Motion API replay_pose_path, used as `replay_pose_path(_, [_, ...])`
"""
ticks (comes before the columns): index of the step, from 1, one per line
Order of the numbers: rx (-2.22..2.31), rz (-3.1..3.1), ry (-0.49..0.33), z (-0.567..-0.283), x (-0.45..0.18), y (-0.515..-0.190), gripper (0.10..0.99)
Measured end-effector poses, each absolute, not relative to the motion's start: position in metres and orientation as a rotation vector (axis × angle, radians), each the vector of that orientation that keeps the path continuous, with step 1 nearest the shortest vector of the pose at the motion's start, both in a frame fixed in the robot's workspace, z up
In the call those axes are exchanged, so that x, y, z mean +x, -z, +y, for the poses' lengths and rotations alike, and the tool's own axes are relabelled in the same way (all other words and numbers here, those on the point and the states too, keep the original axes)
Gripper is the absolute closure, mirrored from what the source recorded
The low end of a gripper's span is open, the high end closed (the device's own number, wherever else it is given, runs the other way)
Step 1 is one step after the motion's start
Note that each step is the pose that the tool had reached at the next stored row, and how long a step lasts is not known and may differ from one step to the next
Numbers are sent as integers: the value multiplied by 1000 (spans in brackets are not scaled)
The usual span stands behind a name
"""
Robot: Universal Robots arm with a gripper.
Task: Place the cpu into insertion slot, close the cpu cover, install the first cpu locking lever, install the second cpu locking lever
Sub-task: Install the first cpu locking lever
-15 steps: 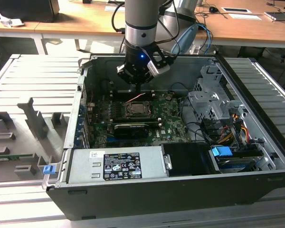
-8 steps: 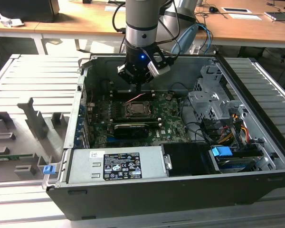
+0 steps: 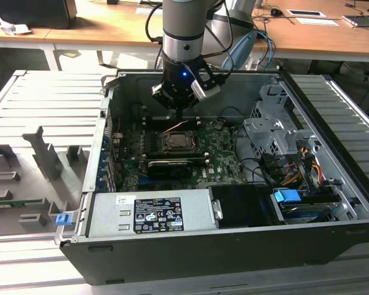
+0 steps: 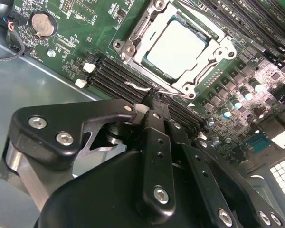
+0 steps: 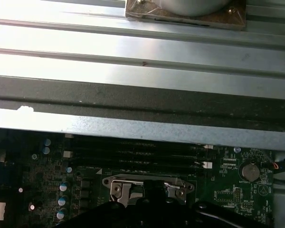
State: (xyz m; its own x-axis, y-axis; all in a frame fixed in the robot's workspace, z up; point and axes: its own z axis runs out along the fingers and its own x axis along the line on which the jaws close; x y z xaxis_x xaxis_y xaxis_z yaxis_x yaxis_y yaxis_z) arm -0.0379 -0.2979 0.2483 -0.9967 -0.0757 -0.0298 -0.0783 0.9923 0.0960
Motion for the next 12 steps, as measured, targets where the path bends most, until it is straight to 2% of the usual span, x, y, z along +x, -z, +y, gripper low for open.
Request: replay_pose_path(12, [-120, 3109, -152, -296, -38, -241, 980])
